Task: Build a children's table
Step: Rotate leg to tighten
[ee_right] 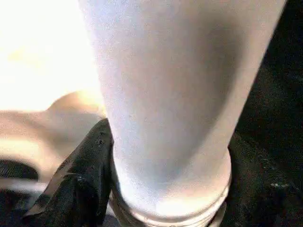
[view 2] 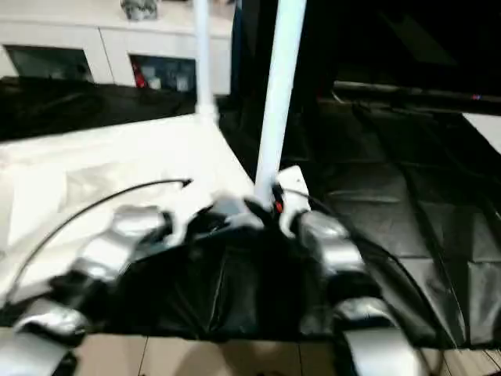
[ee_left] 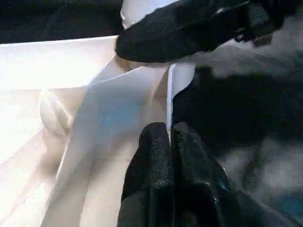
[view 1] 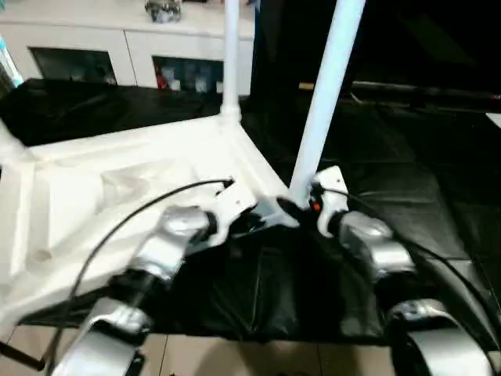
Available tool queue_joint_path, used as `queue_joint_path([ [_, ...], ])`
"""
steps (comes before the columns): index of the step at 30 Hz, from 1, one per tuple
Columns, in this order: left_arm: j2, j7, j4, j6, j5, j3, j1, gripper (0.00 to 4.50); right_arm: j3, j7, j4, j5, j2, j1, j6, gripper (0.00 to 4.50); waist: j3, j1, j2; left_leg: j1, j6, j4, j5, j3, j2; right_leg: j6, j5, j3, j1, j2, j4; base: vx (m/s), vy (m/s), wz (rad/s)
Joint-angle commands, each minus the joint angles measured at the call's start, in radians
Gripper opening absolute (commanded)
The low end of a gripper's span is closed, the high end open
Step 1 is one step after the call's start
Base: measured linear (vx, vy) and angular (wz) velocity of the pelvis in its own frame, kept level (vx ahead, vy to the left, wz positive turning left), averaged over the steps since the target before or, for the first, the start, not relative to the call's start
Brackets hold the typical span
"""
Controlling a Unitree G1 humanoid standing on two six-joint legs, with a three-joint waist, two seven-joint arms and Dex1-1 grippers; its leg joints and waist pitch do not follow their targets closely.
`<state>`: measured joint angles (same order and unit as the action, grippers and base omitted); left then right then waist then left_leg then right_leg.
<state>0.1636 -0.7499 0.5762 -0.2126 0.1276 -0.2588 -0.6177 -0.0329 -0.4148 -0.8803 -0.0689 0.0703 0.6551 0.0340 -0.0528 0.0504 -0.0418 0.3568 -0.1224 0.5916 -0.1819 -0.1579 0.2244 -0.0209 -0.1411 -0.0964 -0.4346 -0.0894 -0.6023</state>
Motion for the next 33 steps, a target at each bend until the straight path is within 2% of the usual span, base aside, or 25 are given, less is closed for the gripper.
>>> queue_joint_path([
  [1,-0.062,0.042,-0.019,0.041,-0.018,-0.004,-0.042,0.00,0.069,-0.020,-0.023,0.037,-0.064,0.001,-0.035,2.74,0.076,0.003,0.003,0.005,0.039,-0.065,-0.210,-0.017,-0.007,-0.127,-0.361,0.038,0.066,-0.037,0.080,0.000,0.000,0.00],
  [2,-0.061,0.037,-0.020,0.043,-0.018,-0.006,-0.041,0.00,0.072,-0.027,-0.022,0.041,-0.064,0.002,-0.047,3.09,0.077,0.004,0.003,0.006,0.043,-0.065,-0.205,-0.017,-0.006,-0.137,-0.335,0.039,0.068,-0.038,0.077,0.000,0.000,0.00],
  [3,-0.056,0.027,-0.023,0.046,-0.019,-0.008,-0.038,0.00,0.069,-0.049,-0.019,0.034,-0.061,0.002,-0.057,3.09,0.078,0.005,0.003,0.007,0.052,-0.064,-0.188,-0.018,-0.006,-0.157,-0.283,0.040,0.070,-0.037,0.070,0.000,0.000,0.00],
  [4,-0.049,0.018,-0.027,0.049,-0.018,-0.011,-0.036,0.00,0.062,-0.075,-0.015,0.020,-0.059,0.002,-0.058,3.44,0.078,0.007,0.001,0.007,0.062,-0.063,-0.180,-0.020,-0.007,-0.174,-0.253,0.041,0.072,-0.037,0.067,0.000,0.000,0.00],
  [5,-0.040,0.008,-0.028,0.056,-0.018,-0.013,-0.033,0.00,0.059,-0.093,-0.016,0.015,-0.050,0.002,-0.061,3.46,0.078,0.007,0.001,0.009,0.070,-0.063,-0.172,-0.020,-0.007,-0.183,-0.238,0.041,0.075,-0.037,0.065,0.000,0.000,0.00],
  [7,-0.026,-0.011,-0.033,0.067,-0.019,-0.015,-0.029,0.00,0.059,-0.118,-0.016,0.014,-0.034,0.003,-0.069,3.46,0.077,0.007,0.001,0.010,0.076,-0.064,-0.172,-0.020,-0.007,-0.186,-0.238,0.041,0.076,-0.038,0.065,0.000,0.000,0.00],
  [9,0.003,-0.060,-0.055,0.091,-0.031,-0.020,-0.016,0.00,0.065,-0.149,-0.025,0.031,0.012,0.006,-0.114,3.84,0.076,0.008,0.002,0.008,0.076,-0.064,-0.188,-0.021,-0.006,-0.184,-0.271,0.040,0.075,-0.039,0.070,0.000,0.000,0.00],
  [11,0.014,-0.083,-0.065,0.097,-0.035,-0.023,-0.010,0.00,0.066,-0.178,-0.030,0.026,0.028,0.007,-0.118,3.93,0.073,0.006,0.001,0.008,0.072,-0.065,-0.208,-0.020,-0.006,-0.176,-0.307,0.040,0.074,-0.040,0.073,0.000,0.000,0.00],
  [16,0.064,-0.187,-0.102,0.129,-0.056,-0.034,0.018,0.00,0.078,-0.361,-0.014,0.007,0.109,-0.003,-0.120,3.93,0.074,0.007,0.000,0.008,0.081,-0.063,-0.205,-0.020,-0.002,-0.189,-0.285,0.042,0.075,-0.039,0.068,0.000,0.000,0.00],
  [18,0.073,-0.208,-0.112,0.128,-0.064,-0.035,0.025,0.00,0.082,-0.404,-0.005,0.003,0.125,-0.008,-0.115,3.93,0.075,0.011,0.002,0.002,0.086,-0.062,-0.201,-0.021,0.001,-0.206,-0.260,0.044,0.071,-0.040,0.066,0.000,0.000,0.00],
  [23,0.118,-0.291,-0.147,0.137,-0.090,-0.041,0.052,0.00,0.101,-0.584,0.032,-0.021,0.185,-0.032,-0.094,3.93,0.074,0.012,-0.003,0.008,0.096,-0.063,-0.186,-0.020,0.001,-0.210,-0.249,0.043,0.076,-0.040,0.063,0.000,0.000,0.00],
  [24,0.124,-0.302,-0.151,0.138,-0.092,-0.041,0.055,0.00,0.105,-0.608,0.036,-0.025,0.193,-0.036,-0.092,3.65,0.074,0.012,-0.003,0.008,0.097,-0.062,-0.190,-0.020,0.001,-0.208,-0.259,0.042,0.077,-0.040,0.064,0.000,0.000,0.00],
  [28,0.158,-0.356,-0.171,0.140,-0.107,-0.043,0.071,0.00,0.124,-0.702,0.061,-0.035,0.224,-0.049,-0.078,3.53,0.072,0.012,-0.005,0.008,0.092,-0.063,-0.199,-0.020,0.001,-0.191,-0.303,0.042,0.074,-0.040,0.068,0.000,0.000,0.00],
  [30,0.173,-0.385,-0.184,0.135,-0.117,-0.045,0.078,0.00,0.132,-0.742,0.069,-0.033,0.234,-0.054,-0.072,3.22,0.071,0.013,-0.005,0.009,0.088,-0.063,-0.207,-0.020,0.002,-0.184,-0.326,0.041,0.074,-0.042,0.069,0.000,0.000,0.00],
  [33,0.190,-0.417,-0.200,0.128,-0.123,-0.048,0.087,0.00,0.145,-0.782,0.085,-0.033,0.245,-0.063,-0.070,3.13,0.072,0.013,-0.005,0.007,0.084,-0.063,-0.197,-0.020,0.003,-0.193,-0.302,0.042,0.072,-0.040,0.066,0.000,0.000,0.00],
])
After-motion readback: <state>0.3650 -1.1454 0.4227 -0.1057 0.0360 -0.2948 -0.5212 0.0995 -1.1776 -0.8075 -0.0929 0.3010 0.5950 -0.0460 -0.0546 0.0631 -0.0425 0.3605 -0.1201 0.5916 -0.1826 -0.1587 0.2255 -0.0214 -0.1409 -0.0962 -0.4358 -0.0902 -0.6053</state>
